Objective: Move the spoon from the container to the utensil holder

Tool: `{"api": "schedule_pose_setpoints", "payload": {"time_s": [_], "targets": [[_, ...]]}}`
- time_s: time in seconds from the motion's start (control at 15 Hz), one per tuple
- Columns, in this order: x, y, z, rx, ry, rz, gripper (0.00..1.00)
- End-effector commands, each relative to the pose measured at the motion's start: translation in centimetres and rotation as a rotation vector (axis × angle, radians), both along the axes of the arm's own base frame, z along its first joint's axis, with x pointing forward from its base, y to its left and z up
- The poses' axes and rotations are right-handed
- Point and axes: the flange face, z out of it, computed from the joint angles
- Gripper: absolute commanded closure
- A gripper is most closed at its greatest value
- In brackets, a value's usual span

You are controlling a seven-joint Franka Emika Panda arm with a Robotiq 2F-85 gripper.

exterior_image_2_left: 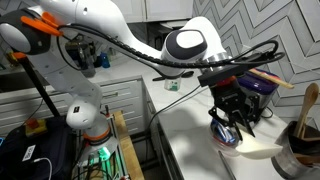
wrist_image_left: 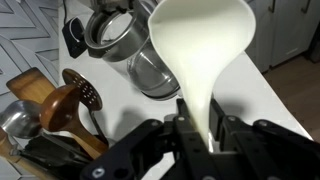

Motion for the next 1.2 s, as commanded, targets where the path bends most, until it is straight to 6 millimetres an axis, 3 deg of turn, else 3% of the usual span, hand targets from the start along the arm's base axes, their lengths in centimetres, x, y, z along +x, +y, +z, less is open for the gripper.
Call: {"api": "schedule_pose_setpoints", "payload": {"time_s": [0.0, 0.13, 0.2, 0.6, 0.8, 1.13], "targets": [[0.3, -0.4, 0.1, -0.011, 0.01, 0.007, 0.75], [0.7, -0.7, 0.1, -0.02, 0.019, 0.012, 0.75], [0.7, -0.7, 0.1, -0.021, 0.021, 0.013, 0.94], [3.3, -2.5, 0.9, -0.386, 0.114, 0.135, 0.94], [5.1, -3.0, -0.1, -0.523, 0.146, 0.24, 0.94], [6.9, -4.5, -2.7, -0.594, 0.167, 0.384, 0.94]]}}
